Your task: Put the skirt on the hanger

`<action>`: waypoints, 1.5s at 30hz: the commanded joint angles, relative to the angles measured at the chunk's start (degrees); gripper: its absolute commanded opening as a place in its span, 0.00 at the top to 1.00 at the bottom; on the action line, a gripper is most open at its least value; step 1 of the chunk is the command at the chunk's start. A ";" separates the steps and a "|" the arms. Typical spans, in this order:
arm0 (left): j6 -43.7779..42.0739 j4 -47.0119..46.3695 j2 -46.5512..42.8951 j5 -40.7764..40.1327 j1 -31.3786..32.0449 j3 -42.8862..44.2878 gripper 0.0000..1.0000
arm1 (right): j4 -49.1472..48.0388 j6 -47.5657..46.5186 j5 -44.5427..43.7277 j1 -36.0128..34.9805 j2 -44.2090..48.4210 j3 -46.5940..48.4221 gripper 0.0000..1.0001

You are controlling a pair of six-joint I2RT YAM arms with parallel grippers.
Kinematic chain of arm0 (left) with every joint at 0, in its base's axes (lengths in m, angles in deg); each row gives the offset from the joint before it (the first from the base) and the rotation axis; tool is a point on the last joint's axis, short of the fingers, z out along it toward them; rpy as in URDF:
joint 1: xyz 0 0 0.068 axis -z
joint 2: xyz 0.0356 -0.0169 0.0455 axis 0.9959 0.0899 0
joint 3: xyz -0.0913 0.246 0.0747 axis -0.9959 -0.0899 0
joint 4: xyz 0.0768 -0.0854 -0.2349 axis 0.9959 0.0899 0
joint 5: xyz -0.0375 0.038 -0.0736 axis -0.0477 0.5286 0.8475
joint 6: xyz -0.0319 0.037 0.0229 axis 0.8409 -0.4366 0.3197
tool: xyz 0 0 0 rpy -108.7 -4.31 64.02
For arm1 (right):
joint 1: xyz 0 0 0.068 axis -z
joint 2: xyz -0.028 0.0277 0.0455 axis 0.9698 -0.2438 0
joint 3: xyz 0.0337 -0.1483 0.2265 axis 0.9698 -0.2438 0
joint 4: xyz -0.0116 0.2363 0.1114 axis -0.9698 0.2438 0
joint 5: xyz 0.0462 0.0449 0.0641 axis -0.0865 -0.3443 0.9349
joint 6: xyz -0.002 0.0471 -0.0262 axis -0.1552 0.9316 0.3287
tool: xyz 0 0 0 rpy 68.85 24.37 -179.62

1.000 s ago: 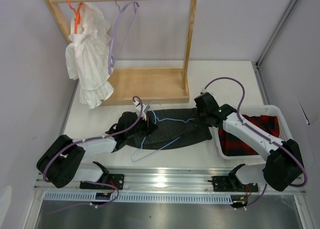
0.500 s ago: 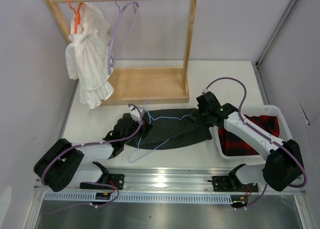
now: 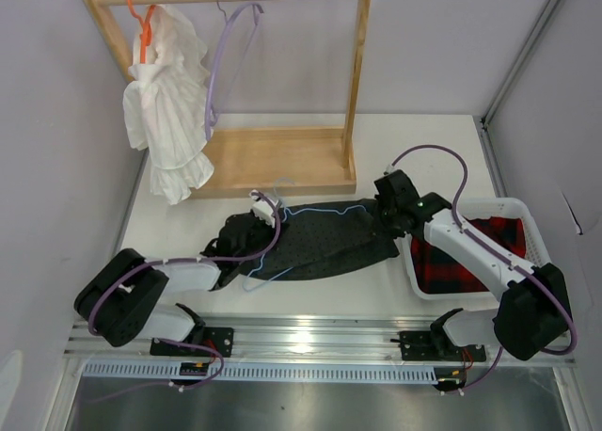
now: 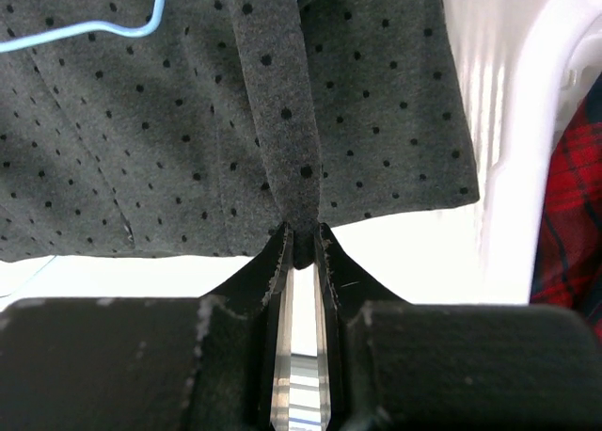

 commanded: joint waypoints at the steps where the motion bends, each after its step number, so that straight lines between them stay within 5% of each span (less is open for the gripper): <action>1: -4.86 -3.51 1.67 -3.47 -1.34 2.26 1.00 | 0.99 -2.22 1.23 1.40 2.64 0.40 1.00; 26: -9.08 -10.02 10.64 3.13 -2.75 5.60 1.00 | 1.26 -4.60 7.64 8.35 1.59 5.41 1.00; 45: -11.45 -11.78 14.68 -8.29 -0.73 7.27 1.00 | 3.63 -4.86 9.58 9.67 1.58 8.58 1.00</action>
